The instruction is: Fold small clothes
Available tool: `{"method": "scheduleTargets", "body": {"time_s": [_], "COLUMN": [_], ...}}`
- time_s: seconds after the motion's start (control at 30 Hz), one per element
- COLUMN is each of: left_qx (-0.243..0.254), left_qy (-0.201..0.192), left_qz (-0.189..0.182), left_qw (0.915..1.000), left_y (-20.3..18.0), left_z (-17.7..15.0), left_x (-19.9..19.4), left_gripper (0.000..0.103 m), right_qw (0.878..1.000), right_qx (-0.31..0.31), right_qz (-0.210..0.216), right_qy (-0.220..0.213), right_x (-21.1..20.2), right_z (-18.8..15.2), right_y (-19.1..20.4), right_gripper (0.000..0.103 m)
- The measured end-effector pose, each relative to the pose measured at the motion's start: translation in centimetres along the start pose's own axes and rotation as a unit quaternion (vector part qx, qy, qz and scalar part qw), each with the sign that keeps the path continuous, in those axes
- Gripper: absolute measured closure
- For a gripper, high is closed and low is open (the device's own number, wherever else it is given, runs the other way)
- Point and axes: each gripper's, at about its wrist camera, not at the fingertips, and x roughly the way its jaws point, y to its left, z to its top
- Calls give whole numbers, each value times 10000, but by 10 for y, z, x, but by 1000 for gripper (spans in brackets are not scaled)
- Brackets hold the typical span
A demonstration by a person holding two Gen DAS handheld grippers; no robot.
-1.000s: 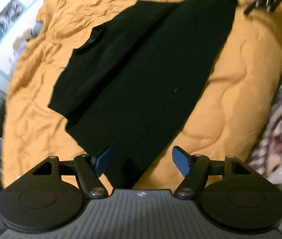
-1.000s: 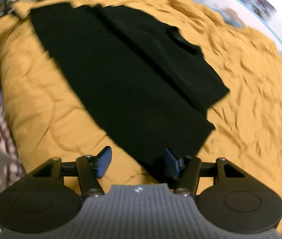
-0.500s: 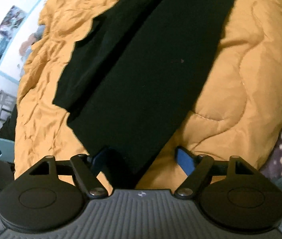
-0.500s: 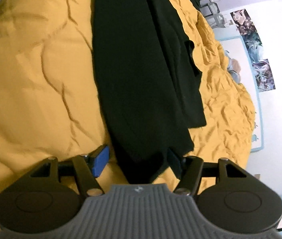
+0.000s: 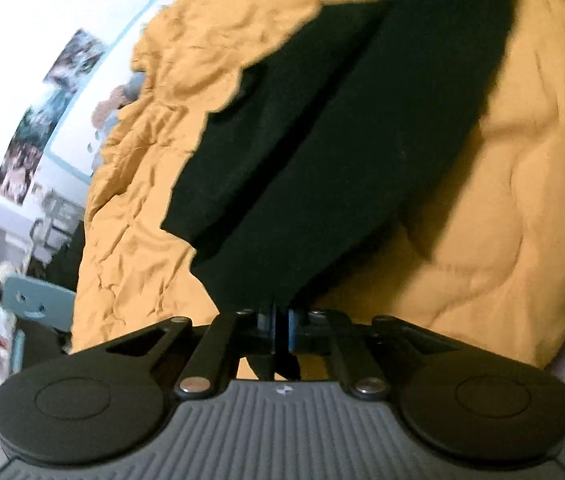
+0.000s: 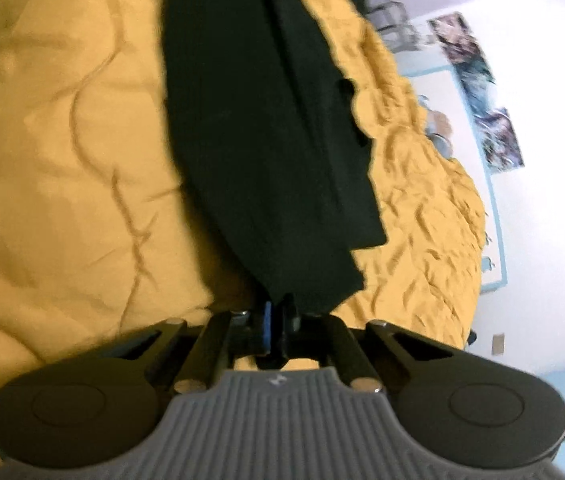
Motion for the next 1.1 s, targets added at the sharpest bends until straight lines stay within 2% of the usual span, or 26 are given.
{"method": "scheduleTargets", "body": {"time_s": [0.17,0.3,0.5,0.57,0.67,0.87,1.0,1.1], "left_qx": [-1006,-1705,-2414,-2593,-2641,-2920,-3118,-3195], "left_qy": [-427,-754,-1231,-1413,-1671,-2051,-2249,-2425], "left_qz": [86,2,36,101,230,471,297,294], "left_qw": [9940,9825,9626,9553,9496,9330,9227,9156], "left_y": [46,80,107,112,116,127,135,142], "left_z": [16,23,26,26,28,23,18,16], "left_x": [-36,-71,-119,-133,-153,-178,-193,-206], "left_gripper": [98,99,99,99,99,99,99,99], "right_qw": [9930,9773,9532,9462,9393,9361,9319,9244], "right_qx": [1087,2025,2775,2923,2978,2788,2812,2909], "right_qz": [-376,-423,-800,-914,-1136,-1472,-1615,-1744], "right_qy": [-260,-465,-897,-1047,-1273,-1557,-1625,-1746], "right_x": [-31,-64,-121,-137,-161,-205,-230,-251], "right_z": [9,14,17,19,25,31,29,27], "right_y": [-45,-83,-115,-123,-129,-130,-134,-136], "right_gripper": [103,103,103,103,103,103,103,103]}}
